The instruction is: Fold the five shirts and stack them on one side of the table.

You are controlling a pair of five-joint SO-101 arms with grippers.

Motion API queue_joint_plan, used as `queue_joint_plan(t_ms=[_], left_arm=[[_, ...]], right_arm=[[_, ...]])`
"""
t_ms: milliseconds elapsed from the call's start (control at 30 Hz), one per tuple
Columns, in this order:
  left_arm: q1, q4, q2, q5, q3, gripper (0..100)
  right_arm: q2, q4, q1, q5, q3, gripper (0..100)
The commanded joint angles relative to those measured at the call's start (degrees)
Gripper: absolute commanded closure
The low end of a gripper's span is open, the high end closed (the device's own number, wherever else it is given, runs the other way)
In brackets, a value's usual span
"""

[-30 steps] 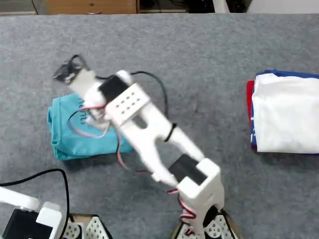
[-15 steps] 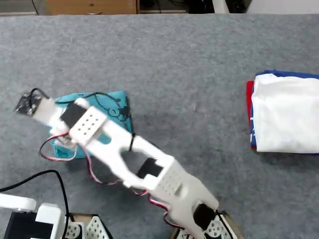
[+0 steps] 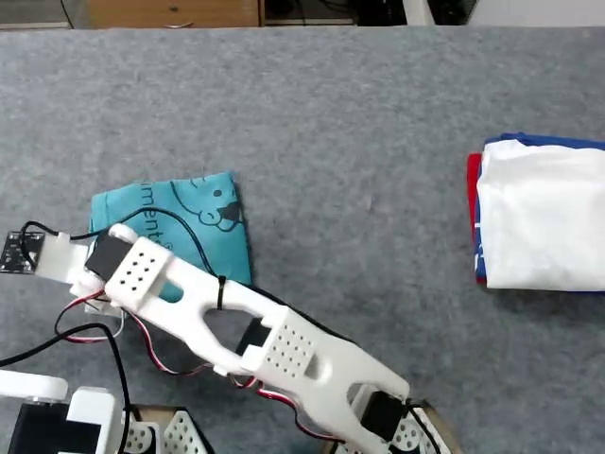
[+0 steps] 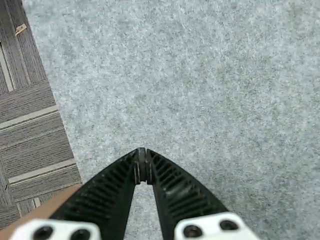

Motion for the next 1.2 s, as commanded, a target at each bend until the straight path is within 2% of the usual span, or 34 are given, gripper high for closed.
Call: queue_joint_plan(t_ms=[0, 167, 333, 500, 633, 833, 900, 1167], left_arm=[[-0.35, -1.05, -1.80, 0.00, -0.35, 98], [0.44, -1.05, -1.80, 0.00, -0.35, 98], [1.58, -1.05, -1.80, 0.00, -0.35, 98], [2.11, -1.14, -1.80, 0.09, 0.88, 98], [3.69, -1.14, -1.80, 0.00, 3.25, 98], [5.19, -1.14, -1.80, 0.00, 3.60, 98], [5.27, -1.14, -1.80, 0.00, 3.52, 98], [5.71, -1.14, -1.80, 0.00, 3.69, 98]], right_arm=[[-3.38, 3.52, 2.07, 0.35, -7.08, 99.4], [-4.35, 9.14, 6.11, 3.34, -16.84, 99.5], [-4.35, 13.36, 13.05, 4.04, -25.01, 99.5], [-4.35, 18.37, 18.95, -0.88, -25.98, 99.3], [-4.35, 25.85, 19.91, -8.53, -23.96, 96.3], [-9.54, 25.93, 21.93, -23.56, -13.67, 73.3], [-12.44, 25.93, 21.76, -25.76, -9.19, 67.9], [-23.43, 25.58, 18.33, -27.52, 10.07, 67.5]])
